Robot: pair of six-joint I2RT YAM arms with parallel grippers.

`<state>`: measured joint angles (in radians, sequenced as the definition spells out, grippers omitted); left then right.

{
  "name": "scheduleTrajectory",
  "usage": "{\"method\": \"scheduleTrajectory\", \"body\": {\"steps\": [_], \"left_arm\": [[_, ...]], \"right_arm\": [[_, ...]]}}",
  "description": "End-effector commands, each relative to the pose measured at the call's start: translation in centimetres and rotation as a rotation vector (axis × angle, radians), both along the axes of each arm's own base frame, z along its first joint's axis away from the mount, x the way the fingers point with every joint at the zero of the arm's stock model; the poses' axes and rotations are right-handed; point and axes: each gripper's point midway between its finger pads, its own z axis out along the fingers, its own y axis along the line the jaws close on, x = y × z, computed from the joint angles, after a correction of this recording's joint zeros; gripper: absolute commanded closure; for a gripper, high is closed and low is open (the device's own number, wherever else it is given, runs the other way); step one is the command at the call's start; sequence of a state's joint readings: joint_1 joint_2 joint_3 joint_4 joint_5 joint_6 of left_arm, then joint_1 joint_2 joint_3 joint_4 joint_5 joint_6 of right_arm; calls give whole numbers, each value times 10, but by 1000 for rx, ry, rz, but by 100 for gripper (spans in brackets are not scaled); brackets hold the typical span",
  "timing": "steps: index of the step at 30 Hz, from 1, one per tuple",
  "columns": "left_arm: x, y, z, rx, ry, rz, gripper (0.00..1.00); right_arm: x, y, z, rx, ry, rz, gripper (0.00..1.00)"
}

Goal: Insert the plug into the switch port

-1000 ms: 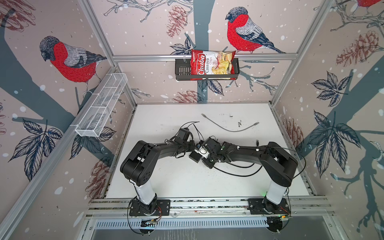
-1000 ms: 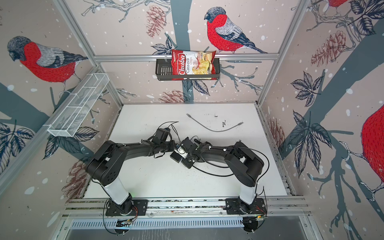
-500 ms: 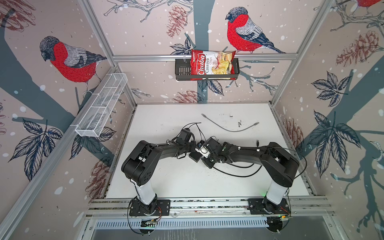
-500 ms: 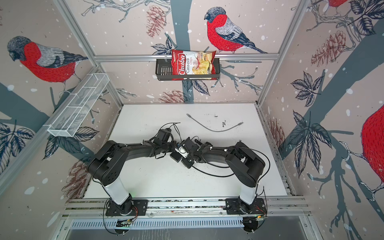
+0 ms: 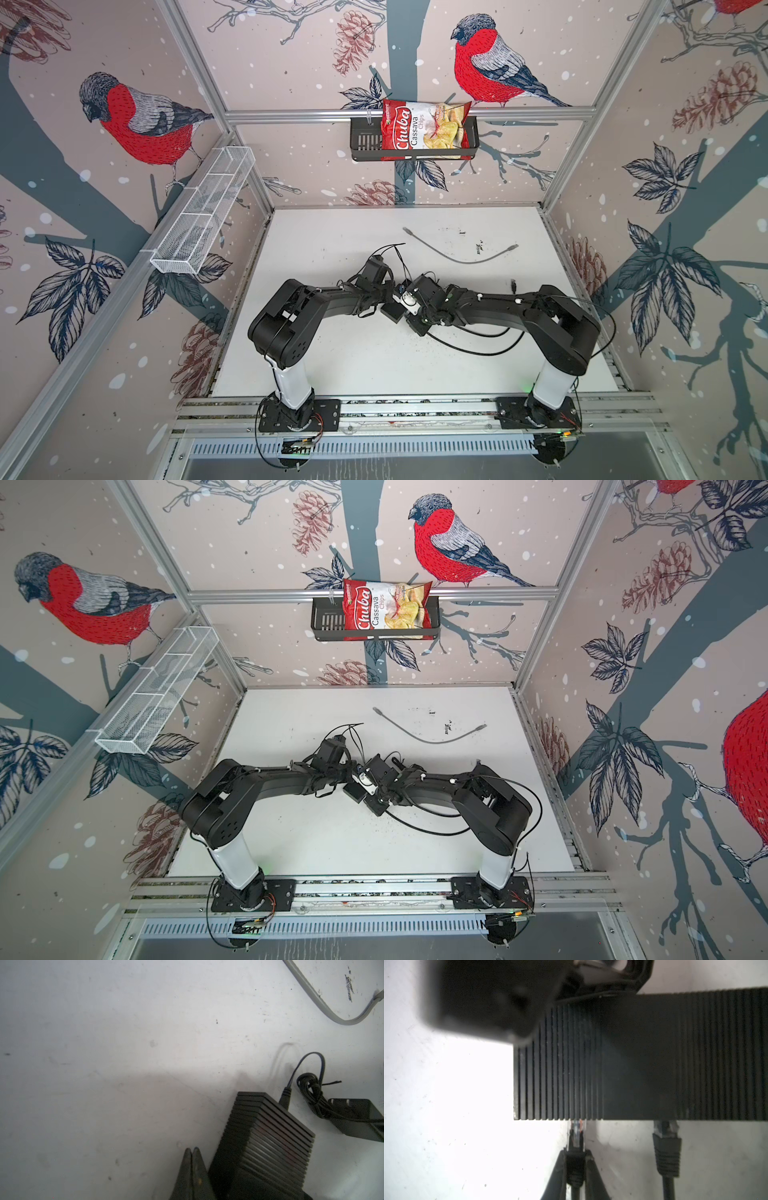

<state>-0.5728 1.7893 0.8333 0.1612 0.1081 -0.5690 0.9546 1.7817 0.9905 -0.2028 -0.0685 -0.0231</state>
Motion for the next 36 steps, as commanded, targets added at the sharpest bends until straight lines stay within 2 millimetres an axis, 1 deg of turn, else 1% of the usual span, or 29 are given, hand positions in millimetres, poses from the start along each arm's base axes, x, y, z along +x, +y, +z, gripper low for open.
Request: {"method": "scheduleTrajectory", "body": {"steps": [1, 5, 9, 20, 23, 27, 33, 36], "left_arm": [[-58, -13, -26, -20, 238, -123, 100], [-59, -13, -27, -14, 241, -119, 100], [-59, -12, -27, -10, 241, -115, 100], [-58, -10, -24, 3, 231, -108, 100], [-58, -11, -24, 3, 231, -107, 100], [-59, -11, -24, 2, 231, -107, 100], [-58, -12, -21, -6, 227, -101, 100], [-57, -14, -20, -13, 225, -105, 100]], "right_arm": [[30, 45, 40, 188, -168, 30, 89], [34, 48, 44, 170, -191, 21, 89], [34, 50, 45, 153, -194, 11, 89], [28, 53, 55, 227, -121, 3, 89], [31, 52, 59, 248, -116, -13, 89], [40, 43, 58, 240, -160, -68, 89], [44, 32, 57, 264, -227, -125, 90], [47, 28, 52, 262, -237, -150, 90]]}}
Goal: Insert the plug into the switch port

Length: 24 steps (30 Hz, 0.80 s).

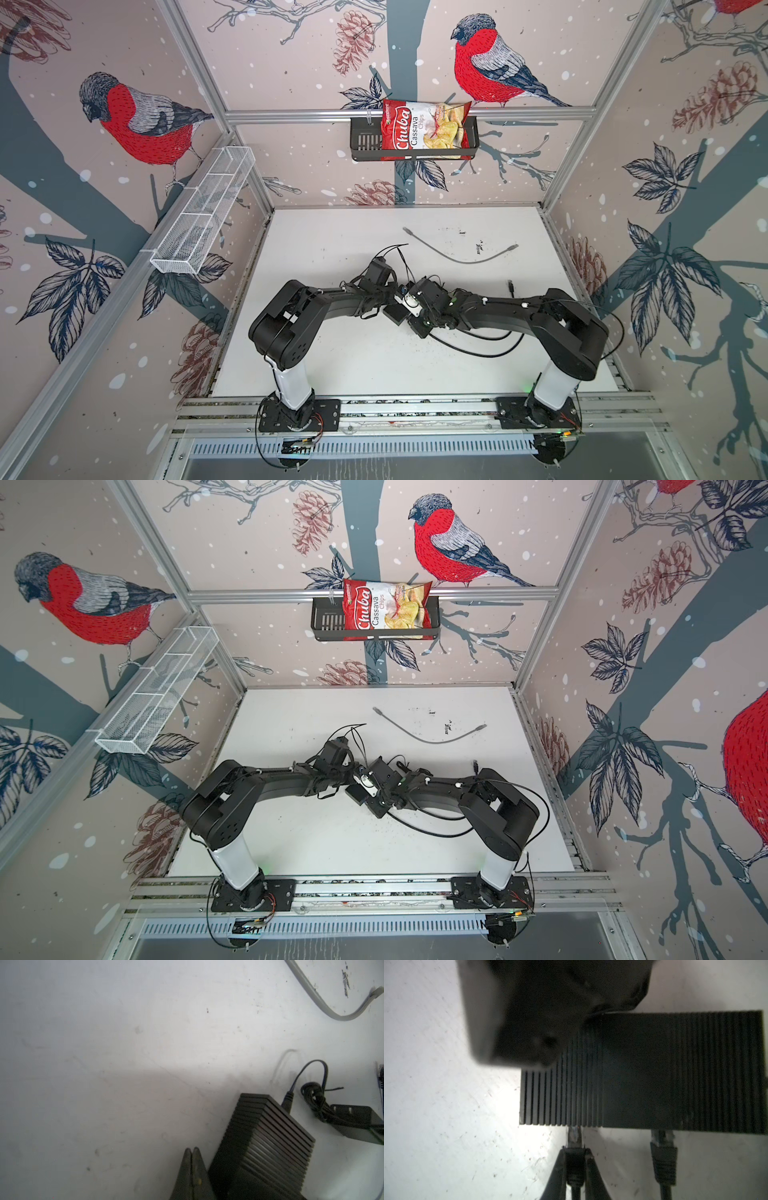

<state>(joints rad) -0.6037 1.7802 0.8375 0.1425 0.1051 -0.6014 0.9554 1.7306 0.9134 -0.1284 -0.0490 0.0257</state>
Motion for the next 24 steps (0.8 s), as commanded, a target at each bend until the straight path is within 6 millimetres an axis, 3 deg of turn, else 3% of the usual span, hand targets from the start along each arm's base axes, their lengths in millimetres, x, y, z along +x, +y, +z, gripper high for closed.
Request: {"method": "scheduleTrajectory", "body": {"steps": [1, 15, 24], "left_arm": [[-50, -5, -22, -5, 209, -103, 100], [-65, -30, -28, -49, 222, -195, 100], [-73, -30, -31, -36, 231, -187, 100]], "right_arm": [[48, 35, 48, 220, -221, -105, 90], [57, 51, 48, 265, -199, -66, 90], [64, 52, 51, 262, -185, -81, 88]]}}
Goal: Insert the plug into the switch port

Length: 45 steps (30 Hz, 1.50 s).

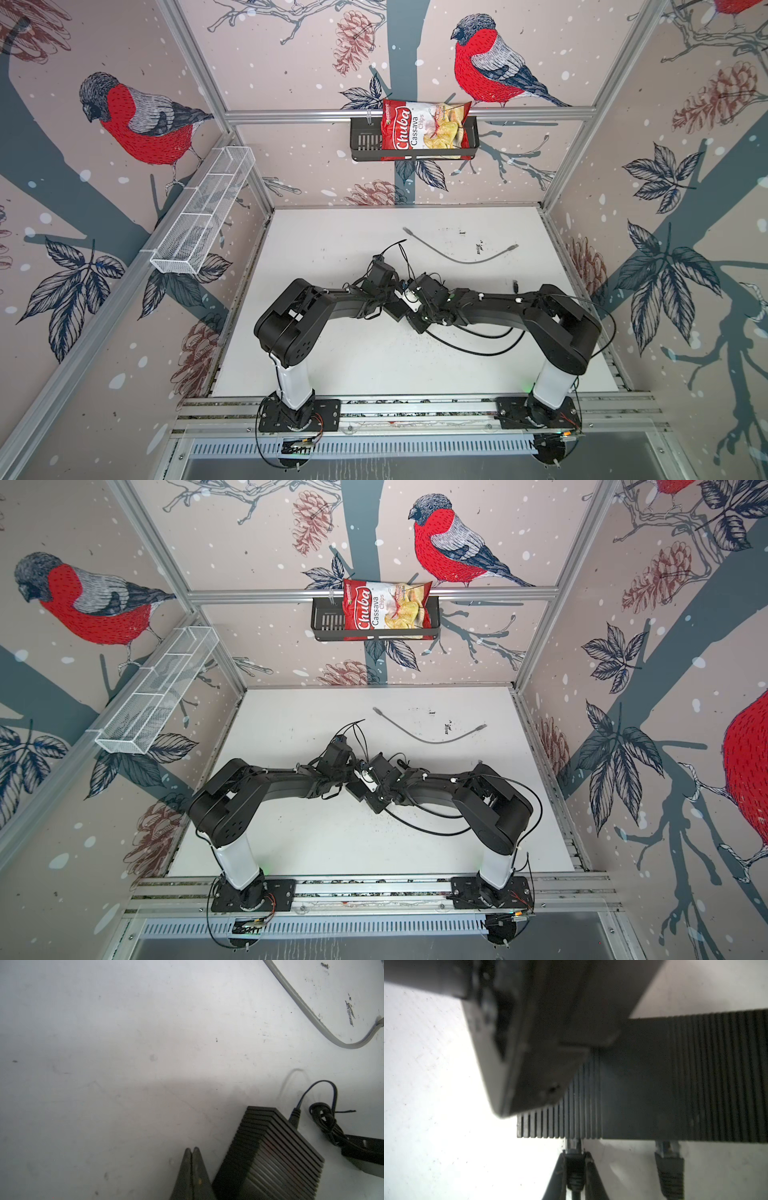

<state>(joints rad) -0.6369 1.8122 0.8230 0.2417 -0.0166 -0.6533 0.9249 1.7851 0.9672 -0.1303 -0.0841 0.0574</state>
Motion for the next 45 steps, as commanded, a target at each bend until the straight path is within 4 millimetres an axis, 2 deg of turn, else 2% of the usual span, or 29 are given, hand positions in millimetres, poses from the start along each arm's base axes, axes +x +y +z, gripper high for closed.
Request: {"method": "scheduleTrajectory", "body": {"steps": [1, 4, 8, 13, 18, 27, 30, 34, 39, 43, 45], "left_arm": [[-84, -28, -27, -51, 301, -266, 100], [-76, -22, -23, -36, 282, -242, 100], [-60, -9, -14, -42, 254, -198, 96], [-41, 9, 0, -24, 204, -149, 88], [-27, 26, 7, 32, 172, -111, 86], [-16, 28, 16, 58, 132, -102, 82], [-13, 28, 20, 58, 118, -99, 77], [-5, 31, 32, 41, 85, -84, 62], [15, 37, 62, 5, 8, -62, 34], [27, 39, 83, 1, -44, -62, 21], [31, 38, 91, -9, -68, -68, 18]], "right_arm": [[49, 44, 54, 234, -226, -40, 87], [45, 42, 56, 230, -221, -14, 75], [44, 38, 58, 231, -209, 0, 68], [46, 32, 61, 246, -188, 12, 65], [50, 25, 56, 233, -166, 12, 63], [52, 21, 49, 241, -137, 6, 62], [57, 20, 61, 282, -142, -2, 62], [85, 2, 82, 330, -172, -77, 61], [133, -22, 104, 345, -234, -174, 61], [173, -37, 105, 323, -265, -233, 62], [191, -42, 97, 300, -270, -244, 62]]}}
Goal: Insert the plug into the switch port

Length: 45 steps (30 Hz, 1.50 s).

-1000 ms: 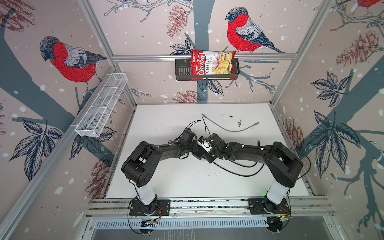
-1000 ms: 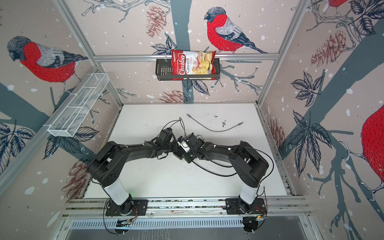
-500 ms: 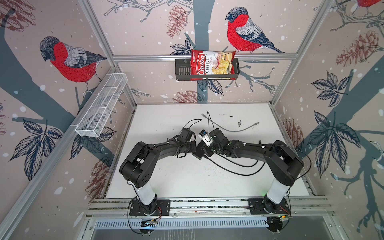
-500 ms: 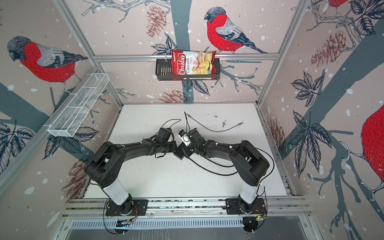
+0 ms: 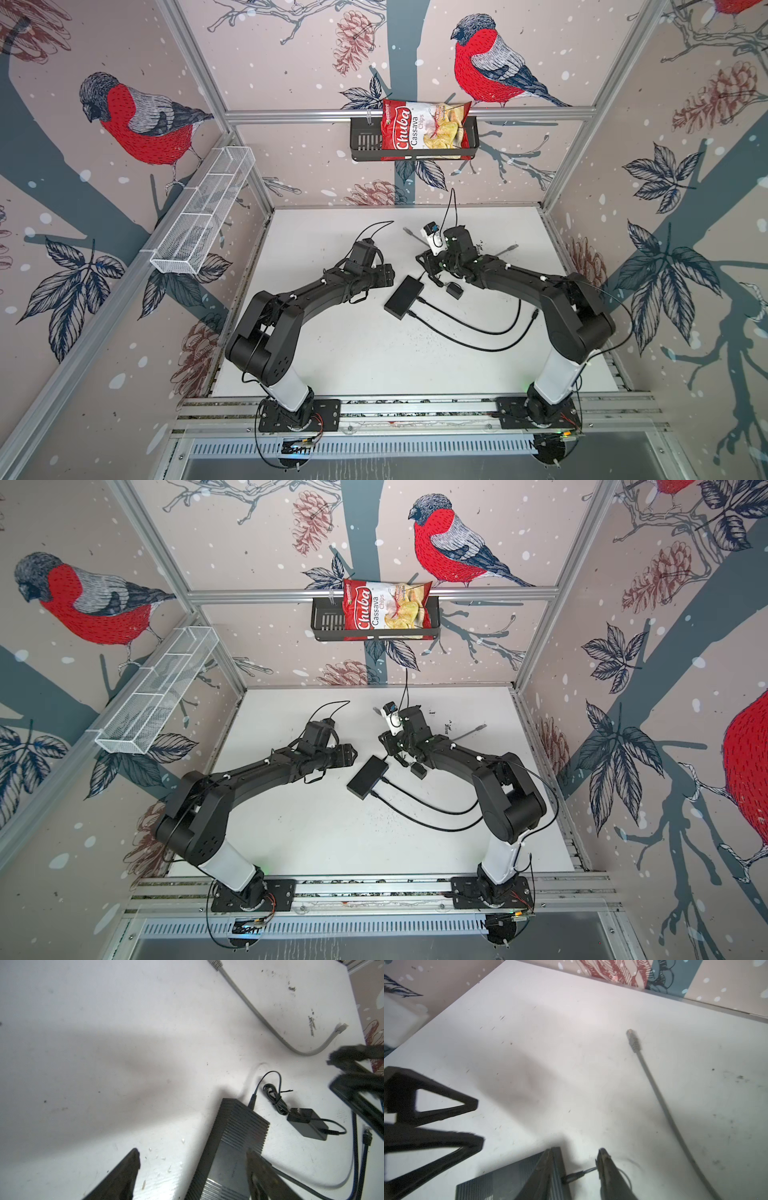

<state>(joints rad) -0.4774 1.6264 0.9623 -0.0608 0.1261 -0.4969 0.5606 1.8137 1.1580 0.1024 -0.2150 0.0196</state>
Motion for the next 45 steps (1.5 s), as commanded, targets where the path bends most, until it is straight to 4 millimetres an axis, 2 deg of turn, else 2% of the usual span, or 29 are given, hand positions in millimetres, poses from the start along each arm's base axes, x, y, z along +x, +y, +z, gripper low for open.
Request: {"method": "scheduleTrajectory", "body": {"steps": [1, 9, 13, 17, 28, 34, 45], "left_arm": [[6, 0, 13, 1, -50, -19, 17], [7, -2, 22, -31, -94, -29, 17], [6, -2, 24, -30, -101, -36, 17], [6, -1, 23, -29, -101, -36, 17], [5, -1, 25, -36, -107, -40, 16], [4, 2, 28, -41, -121, -30, 16], [2, 3, 30, -57, -125, -21, 16]], "right_arm": [[24, -6, -9, -42, -15, -10, 62], [77, -12, -48, -158, 30, -9, 62], [96, -19, -68, -228, 59, -7, 63], [107, -25, -83, -276, 91, 20, 64], [113, -32, -105, -334, 128, 39, 71], [111, -29, -115, -377, 152, 54, 75], [105, -31, -117, -397, 154, 50, 94]]}}
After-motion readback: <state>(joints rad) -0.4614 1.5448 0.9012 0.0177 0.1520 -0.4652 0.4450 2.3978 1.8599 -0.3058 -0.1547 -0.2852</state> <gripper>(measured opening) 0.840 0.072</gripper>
